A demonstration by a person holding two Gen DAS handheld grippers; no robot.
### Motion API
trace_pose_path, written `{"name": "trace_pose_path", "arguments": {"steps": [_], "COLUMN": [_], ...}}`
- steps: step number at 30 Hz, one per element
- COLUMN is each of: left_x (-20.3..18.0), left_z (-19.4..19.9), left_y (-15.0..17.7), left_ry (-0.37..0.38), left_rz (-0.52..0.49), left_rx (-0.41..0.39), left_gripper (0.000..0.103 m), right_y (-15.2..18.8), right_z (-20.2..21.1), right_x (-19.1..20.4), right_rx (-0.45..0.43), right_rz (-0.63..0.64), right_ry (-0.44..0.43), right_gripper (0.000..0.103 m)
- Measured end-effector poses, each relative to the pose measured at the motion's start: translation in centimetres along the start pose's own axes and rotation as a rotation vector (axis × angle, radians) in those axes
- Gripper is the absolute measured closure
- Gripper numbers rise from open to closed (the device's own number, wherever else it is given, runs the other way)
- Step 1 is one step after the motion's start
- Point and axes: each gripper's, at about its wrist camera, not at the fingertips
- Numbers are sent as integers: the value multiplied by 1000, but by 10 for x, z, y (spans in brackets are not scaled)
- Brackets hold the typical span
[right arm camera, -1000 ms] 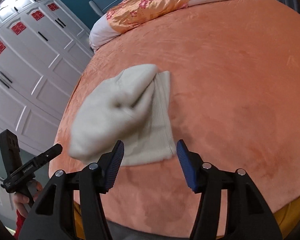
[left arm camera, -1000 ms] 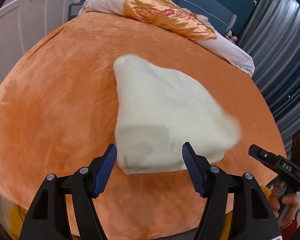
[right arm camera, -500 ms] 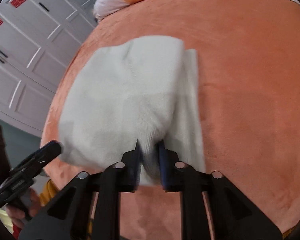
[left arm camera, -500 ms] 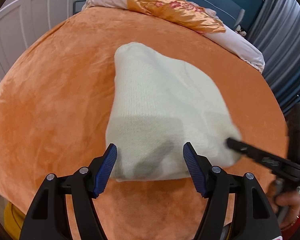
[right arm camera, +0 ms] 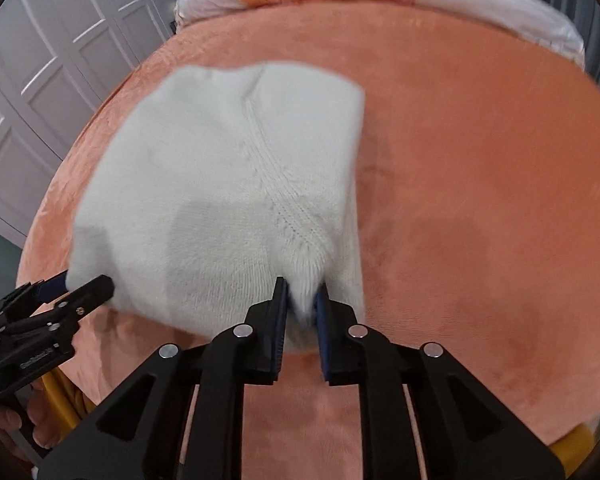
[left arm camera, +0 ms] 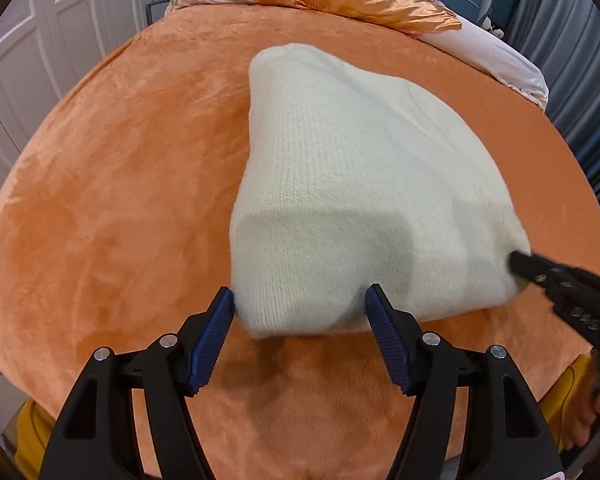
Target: Fold small clothes
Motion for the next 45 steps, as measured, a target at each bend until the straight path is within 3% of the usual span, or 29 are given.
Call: {"name": "trace_pose_path", "arguments": {"steps": [4, 11, 19, 26, 31, 45], "left_x": [-11, -34, -42, -38, -43, -43], "left_z": [12, 18, 6, -7, -7, -14], "left_y": [9, 37, 71, 91, 97, 108], "left_ry": [-35, -69, -119, -126, -149, -189], "left_rz": [-21, -37, -30, -13, -45, -24], "left_rx": [-22, -35, -30, -15, -52, -117], "left_gripper": [37, 29, 29, 29, 28, 12], "right_y": [15, 51, 89, 111, 119, 130], "right_z": [29, 39, 25, 10, 3, -5], "right_x": [2, 2, -8, -1, 3, 12], "right_rx": [-72, -100, -78, -60, -55, -110], "right_rz": [-8, -60, -112, -86, -76, -52], "right_ry": [29, 98, 176, 191, 181, 199], "right_gripper": [61, 34, 27, 26, 25, 15]}}
Point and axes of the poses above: each gripper's, at about its wrist camera, not at the fingertips, and z roughly against the way its jaws point, x to its left, y to its underside
